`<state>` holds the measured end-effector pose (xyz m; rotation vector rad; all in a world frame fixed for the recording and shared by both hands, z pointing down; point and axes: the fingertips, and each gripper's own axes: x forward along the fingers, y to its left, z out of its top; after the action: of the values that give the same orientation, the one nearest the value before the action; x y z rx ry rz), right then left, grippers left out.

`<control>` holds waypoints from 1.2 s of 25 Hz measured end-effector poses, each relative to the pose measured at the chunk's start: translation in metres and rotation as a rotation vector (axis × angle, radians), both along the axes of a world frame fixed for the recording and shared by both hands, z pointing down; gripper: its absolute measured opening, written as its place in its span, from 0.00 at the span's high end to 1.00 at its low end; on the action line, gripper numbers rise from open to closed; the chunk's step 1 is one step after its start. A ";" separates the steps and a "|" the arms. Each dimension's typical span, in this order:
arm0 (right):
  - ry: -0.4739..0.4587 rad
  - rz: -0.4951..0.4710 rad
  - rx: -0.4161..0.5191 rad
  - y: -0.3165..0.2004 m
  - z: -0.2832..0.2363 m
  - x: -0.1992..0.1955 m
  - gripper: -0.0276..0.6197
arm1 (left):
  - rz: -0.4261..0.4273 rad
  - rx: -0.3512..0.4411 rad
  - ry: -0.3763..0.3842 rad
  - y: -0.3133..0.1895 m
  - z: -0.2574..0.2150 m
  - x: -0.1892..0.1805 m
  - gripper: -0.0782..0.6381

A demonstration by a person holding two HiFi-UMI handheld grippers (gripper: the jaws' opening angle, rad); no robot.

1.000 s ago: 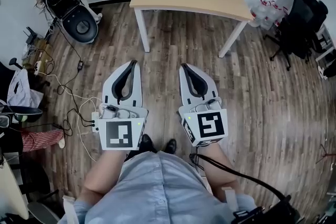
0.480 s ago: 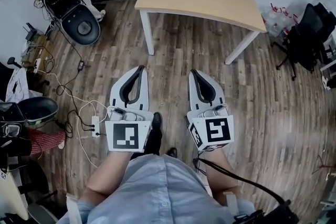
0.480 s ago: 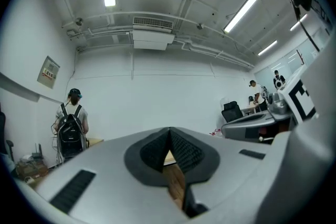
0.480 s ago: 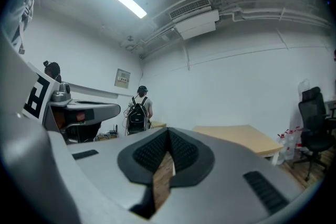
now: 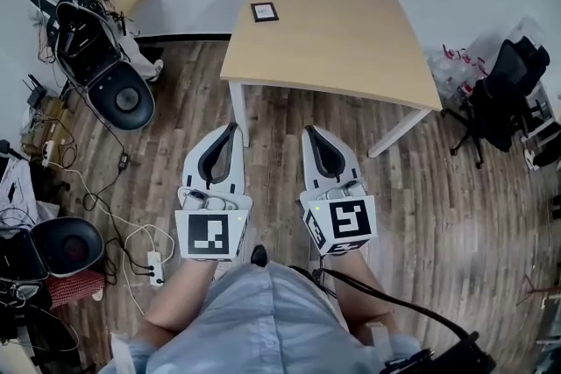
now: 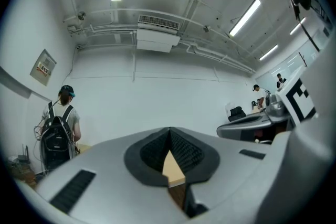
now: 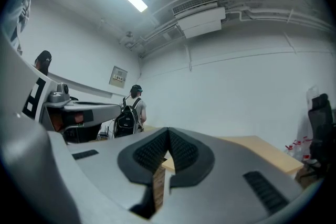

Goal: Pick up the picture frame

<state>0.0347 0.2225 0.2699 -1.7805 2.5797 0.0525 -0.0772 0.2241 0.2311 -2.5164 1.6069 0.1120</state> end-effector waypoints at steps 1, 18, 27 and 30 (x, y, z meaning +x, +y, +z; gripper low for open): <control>0.001 0.002 0.002 -0.010 -0.001 -0.001 0.95 | 0.003 0.001 0.002 -0.011 -0.001 -0.001 0.89; 0.012 0.020 -0.036 -0.174 0.024 0.040 0.95 | 0.009 -0.060 -0.096 -0.177 0.040 0.029 0.89; -0.001 -0.043 -0.041 -0.287 0.020 0.067 0.95 | -0.045 -0.052 -0.122 -0.280 0.030 0.058 0.89; 0.001 -0.066 -0.022 -0.314 0.013 0.070 0.95 | -0.072 -0.036 -0.095 -0.301 0.019 0.061 0.89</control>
<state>0.1050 -0.0917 0.2830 -1.7011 2.6477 0.0257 -0.0157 -0.0773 0.2496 -2.4468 1.6733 -0.0449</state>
